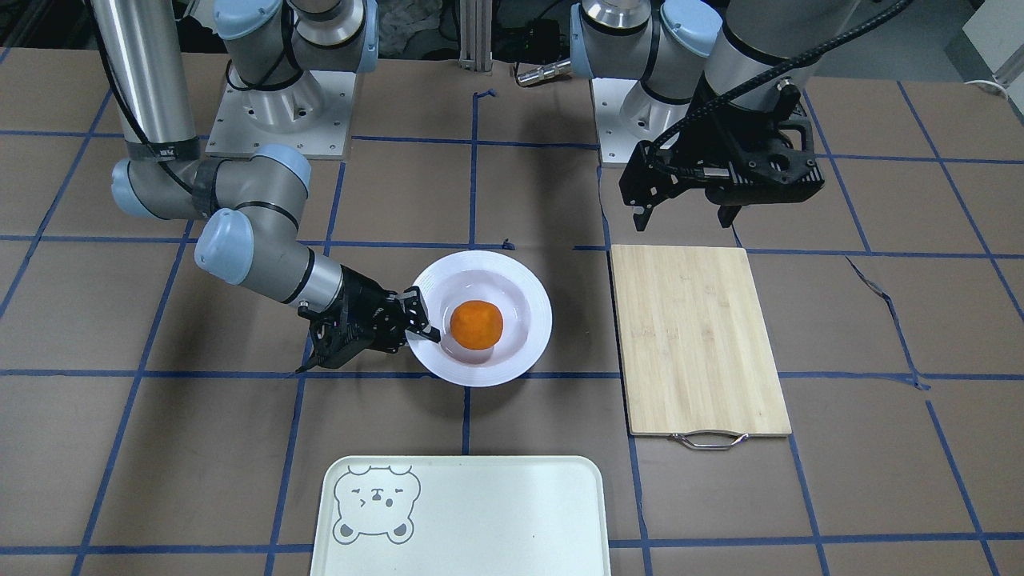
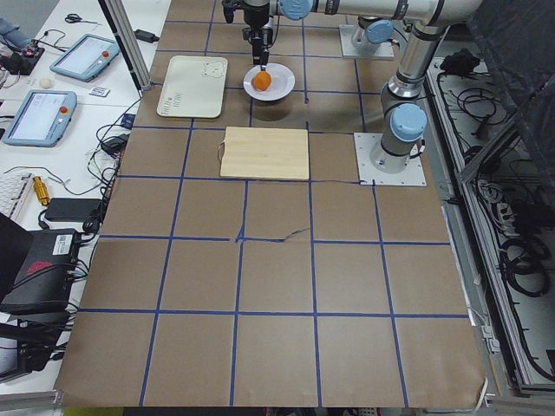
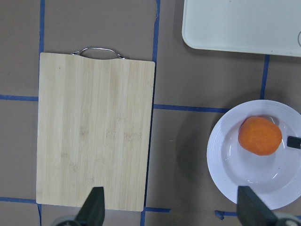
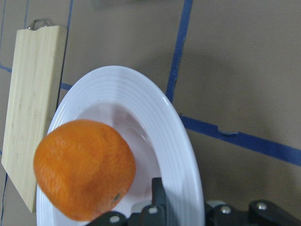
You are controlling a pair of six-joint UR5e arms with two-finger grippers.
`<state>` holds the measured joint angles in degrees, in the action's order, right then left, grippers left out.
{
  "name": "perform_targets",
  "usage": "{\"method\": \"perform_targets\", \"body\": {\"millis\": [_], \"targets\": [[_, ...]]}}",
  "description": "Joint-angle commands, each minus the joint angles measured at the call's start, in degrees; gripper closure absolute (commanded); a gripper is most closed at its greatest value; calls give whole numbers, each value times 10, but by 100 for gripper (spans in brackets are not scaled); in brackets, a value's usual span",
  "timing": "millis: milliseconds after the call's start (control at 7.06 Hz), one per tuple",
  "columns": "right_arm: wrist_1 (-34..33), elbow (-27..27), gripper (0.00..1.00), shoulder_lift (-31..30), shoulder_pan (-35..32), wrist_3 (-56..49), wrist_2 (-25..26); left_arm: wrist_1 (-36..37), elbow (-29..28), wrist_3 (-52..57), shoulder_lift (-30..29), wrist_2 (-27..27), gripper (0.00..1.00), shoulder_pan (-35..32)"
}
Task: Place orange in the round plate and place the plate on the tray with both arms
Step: 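Lift the plate with the right gripper and carry it onto the bear tray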
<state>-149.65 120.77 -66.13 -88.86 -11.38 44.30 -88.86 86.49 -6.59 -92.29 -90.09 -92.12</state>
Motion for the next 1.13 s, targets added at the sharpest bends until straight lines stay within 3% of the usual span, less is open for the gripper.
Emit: {"method": "perform_targets", "body": {"millis": [0,283,425,991], "targets": [[-32,-24,100,-1,2,14,-11,0,0,0,0,0,0,0],[-7,-102,100,13,2,102,-4,0,0,0,0,0,0,0],[38,-151,100,39,2,108,-7,0,0,0,0,0,0,0],[89,-384,100,192,3,179,-3,0,2,0,0,0,0,0]]}}
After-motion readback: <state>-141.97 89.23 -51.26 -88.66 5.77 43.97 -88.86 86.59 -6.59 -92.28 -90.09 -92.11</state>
